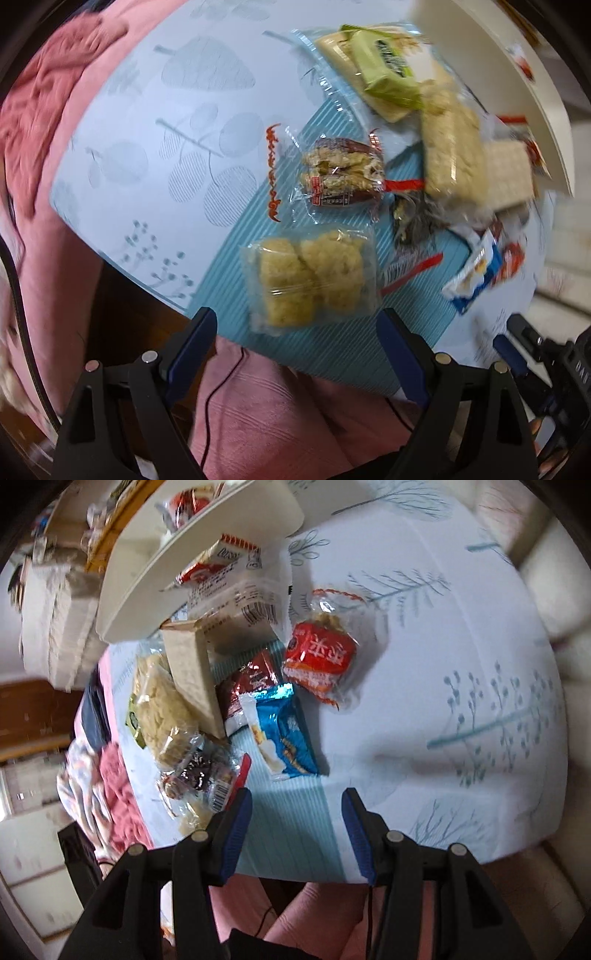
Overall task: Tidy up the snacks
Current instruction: 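Move both tools back from the tray to the snack pile, then grasp the clear bag of round cookies with the left tool while the right grasps the blue packet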
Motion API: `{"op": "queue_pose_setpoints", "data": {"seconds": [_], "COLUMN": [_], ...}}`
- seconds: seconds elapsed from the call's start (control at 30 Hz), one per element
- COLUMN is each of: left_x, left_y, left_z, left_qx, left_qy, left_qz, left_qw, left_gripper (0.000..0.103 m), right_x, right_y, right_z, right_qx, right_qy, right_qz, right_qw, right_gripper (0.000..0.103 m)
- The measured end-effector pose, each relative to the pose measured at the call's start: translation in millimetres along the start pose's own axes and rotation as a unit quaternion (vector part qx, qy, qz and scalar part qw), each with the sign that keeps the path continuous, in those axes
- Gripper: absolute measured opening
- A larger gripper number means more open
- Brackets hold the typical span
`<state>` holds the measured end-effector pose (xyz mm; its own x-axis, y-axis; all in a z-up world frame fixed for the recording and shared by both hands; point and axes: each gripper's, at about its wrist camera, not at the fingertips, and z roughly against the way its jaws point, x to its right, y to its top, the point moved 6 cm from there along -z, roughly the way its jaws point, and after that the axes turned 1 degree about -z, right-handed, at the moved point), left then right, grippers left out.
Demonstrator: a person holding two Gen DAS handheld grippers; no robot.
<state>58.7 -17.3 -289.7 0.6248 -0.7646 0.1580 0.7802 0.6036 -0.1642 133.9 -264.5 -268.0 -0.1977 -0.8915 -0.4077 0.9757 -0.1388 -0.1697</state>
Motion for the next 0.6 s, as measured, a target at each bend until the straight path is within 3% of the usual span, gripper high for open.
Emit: {"op": "queue_pose_setpoints", "data": {"seconds": [0.27,0.6], "left_x": [-9.1,-23.2], "left_y": [-0.8,-6.6], "left_z": [-34.1,-56.2], "left_qx": [-0.037,-0.039], "left_qy": [-0.015,-0.021], "left_qz": [0.119,0.170], "left_qw": [0.9921,0.9845], "left_gripper": [0.087,0.087], "right_x": [-10.5,-27.4], "right_y": [23.9,27.4], "right_z": [-18.8,-51.4], "right_qx": [-0.066,-0.115], "right_qy": [-0.015,-0.073], "right_qz": [0.062,0.148], "right_qw": [0.996,0.980], "right_gripper": [0.051,0.051]}}
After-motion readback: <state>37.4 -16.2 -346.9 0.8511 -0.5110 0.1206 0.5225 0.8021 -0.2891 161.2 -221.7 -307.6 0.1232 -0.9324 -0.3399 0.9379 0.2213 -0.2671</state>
